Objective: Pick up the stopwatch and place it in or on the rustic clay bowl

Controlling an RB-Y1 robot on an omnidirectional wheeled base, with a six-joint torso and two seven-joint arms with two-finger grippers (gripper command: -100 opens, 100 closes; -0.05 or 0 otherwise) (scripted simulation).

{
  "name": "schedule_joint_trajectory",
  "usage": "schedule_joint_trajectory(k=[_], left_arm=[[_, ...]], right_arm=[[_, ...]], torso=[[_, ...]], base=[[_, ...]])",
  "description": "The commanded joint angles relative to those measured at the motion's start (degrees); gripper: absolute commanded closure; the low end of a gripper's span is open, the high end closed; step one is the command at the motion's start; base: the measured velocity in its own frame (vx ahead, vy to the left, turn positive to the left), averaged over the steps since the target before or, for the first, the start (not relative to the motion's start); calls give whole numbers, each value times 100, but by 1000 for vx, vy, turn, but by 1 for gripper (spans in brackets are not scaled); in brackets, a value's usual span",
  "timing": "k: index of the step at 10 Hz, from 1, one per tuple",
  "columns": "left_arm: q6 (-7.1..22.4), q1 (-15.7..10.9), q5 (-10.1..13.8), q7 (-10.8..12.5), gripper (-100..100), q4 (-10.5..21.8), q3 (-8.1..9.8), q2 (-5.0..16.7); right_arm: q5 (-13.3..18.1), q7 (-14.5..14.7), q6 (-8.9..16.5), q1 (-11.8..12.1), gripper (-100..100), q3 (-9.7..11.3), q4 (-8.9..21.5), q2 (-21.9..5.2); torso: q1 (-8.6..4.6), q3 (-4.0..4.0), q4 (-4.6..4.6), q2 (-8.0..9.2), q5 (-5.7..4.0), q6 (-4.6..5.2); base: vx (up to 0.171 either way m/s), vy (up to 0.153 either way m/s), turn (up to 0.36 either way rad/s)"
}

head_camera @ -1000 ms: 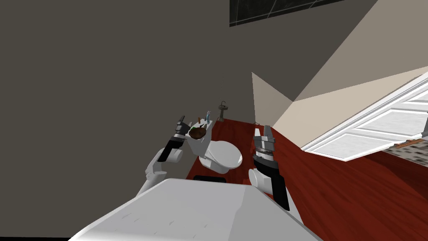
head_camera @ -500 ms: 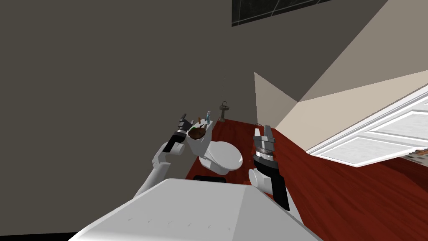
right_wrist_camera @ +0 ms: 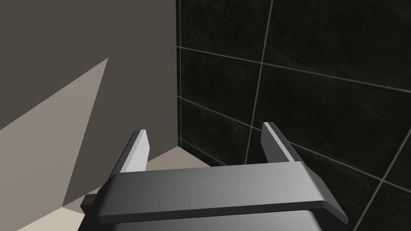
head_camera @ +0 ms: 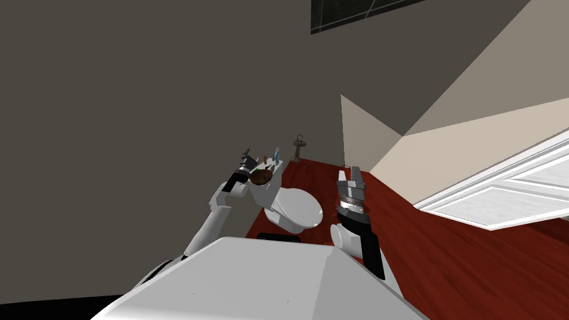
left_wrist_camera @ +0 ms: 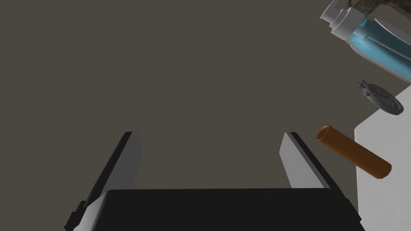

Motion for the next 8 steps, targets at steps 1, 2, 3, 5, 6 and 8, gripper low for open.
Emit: schedule_joint_trajectory(k=[1,2,3,5,6,8], left_arm=[[286,-286,107,277,-100,235,58,39],[353,-431,107,277,-100,235,58,39],[591,-604,207,513,-100,442,104,81],[896,-973,309,752,-100,706,145,120],[935,-1084,309,759,-100,706,145,120],[1247,-1404,413,995,-100,949,181,153]], right_arm=[[0,0,0,0,0,0,0,0],[0,0,0,0,0,0,0,0],[0,0,0,0,0,0,0,0],[0,0,0,0,0,0,0,0],[0,0,0,0,0,0,0,0],[0,0,0,0,0,0,0,0]], torso=[[0,0,0,0,0,0],[-1,-1,-1,-2,0,-1],[2,0,0,0,0,0],[0,1,0,2,0,0],[-1,0,0,1,0,-1],[1,0,-1,1,1,-1]], base=[[21,-48,63],[15,-41,37],[10,-52,58],[8,-49,49],[13,-48,29],[10,-44,39]])
